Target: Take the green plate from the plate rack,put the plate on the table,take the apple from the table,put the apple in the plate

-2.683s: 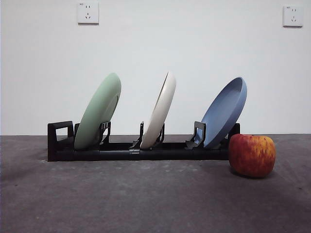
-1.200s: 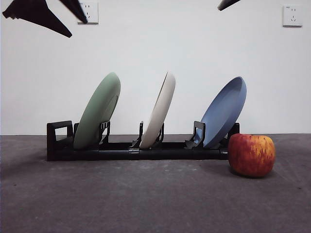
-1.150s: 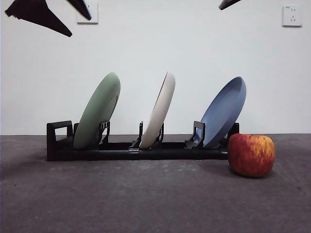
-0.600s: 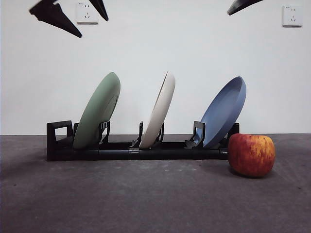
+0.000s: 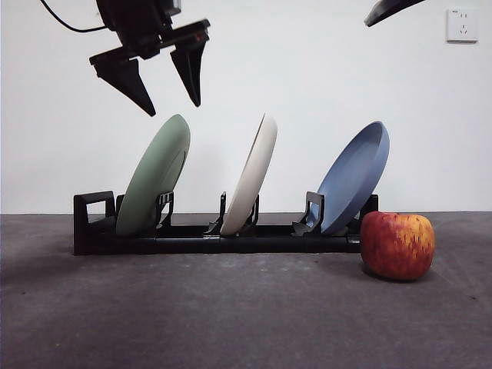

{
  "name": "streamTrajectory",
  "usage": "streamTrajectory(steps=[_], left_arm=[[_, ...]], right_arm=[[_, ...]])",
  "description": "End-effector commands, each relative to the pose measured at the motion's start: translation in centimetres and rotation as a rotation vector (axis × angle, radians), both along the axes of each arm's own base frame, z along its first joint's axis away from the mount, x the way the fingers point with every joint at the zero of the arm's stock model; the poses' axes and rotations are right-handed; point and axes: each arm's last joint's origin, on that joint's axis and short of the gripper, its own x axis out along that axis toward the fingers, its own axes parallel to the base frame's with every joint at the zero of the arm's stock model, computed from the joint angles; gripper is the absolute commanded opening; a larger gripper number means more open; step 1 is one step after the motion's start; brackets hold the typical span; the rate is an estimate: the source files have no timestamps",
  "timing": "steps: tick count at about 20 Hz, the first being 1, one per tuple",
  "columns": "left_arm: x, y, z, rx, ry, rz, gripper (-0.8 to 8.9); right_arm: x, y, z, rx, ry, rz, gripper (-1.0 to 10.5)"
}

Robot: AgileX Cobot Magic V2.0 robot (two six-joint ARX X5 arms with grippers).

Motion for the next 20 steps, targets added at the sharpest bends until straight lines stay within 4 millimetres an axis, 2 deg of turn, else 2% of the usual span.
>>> streamTrajectory(steps=[1, 4, 9, 20], left_arm=[[0.68, -0.31, -1.18, 0.032, 0.018, -0.002, 4.07], [0.79, -0.33, -1.4, 0.041, 0.022, 0.003, 3.94], [0.79, -0.34, -1.4, 0.045, 0.018, -0.005, -0.15], [0.76, -0.67, -1.22, 0.034, 0.005, -0.018, -0.09]], right_arm=[[0.07, 0.07, -0.09, -0.006, 0.007, 0.003, 5.9], [0.03, 0.05, -0.14, -0.009, 0.013, 0.003, 5.9], [0.04, 0.05, -0.13, -0.009, 0.012, 0.003, 5.9], [0.04, 0.05, -0.14, -0.009, 0.012, 0.003, 5.9]])
